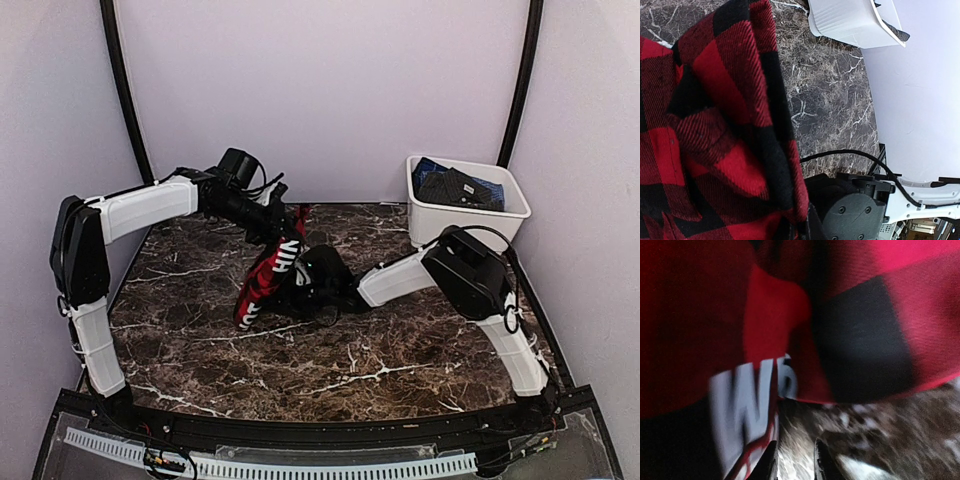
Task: Fold and stack the long sleeve shirts
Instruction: Turn over the square-folded shirt at the center of the board.
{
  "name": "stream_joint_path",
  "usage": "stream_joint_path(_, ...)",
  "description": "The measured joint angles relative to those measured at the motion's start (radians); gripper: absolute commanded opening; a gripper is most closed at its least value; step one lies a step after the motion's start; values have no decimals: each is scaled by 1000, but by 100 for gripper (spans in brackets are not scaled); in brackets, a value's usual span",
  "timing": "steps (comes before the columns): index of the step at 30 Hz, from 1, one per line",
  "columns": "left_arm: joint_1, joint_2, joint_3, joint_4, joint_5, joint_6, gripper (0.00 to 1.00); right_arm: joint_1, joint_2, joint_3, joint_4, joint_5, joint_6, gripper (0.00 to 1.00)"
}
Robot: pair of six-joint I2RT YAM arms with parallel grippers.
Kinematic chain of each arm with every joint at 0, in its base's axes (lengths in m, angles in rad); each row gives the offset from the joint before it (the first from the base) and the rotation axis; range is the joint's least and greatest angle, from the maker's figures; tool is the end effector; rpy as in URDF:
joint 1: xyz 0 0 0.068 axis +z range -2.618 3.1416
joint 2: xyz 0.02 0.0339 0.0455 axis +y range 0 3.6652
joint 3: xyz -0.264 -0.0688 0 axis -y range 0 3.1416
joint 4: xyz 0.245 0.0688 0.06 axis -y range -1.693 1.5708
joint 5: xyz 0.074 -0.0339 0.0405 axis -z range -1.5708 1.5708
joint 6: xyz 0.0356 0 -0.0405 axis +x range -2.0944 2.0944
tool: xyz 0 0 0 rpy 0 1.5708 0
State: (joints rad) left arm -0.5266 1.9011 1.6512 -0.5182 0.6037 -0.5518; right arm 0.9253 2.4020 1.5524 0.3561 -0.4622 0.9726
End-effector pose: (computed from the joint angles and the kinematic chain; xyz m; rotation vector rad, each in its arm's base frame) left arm 0.3634 -0.2347 0.2890 0.2969 2.4882 -1.2051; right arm 0.2972 0.4210 0.0969 -0.2837 2.4337 1.5111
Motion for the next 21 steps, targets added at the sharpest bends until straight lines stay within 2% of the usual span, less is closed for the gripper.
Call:
stream_joint_path(12,0,-2,-71,36,21,-3,0,-45,-180,-251,28,164,2,30)
stream_joint_path(16,-8,-2,-87,58,28,-10,0,-72,-311,-357,-12,227,-19,32)
stream_joint_path(19,-35,-2,-100,84,24,-26,0,-101,-463,-457,-56,283,-37,38)
stream_joint_path(20,-48,-2,-106,93,21,-33,11,-110,-512,-485,-75,303,-43,42)
stream_joint_path(21,-71,-2,-115,112,16,-43,18,-122,-574,-521,-95,330,-51,44)
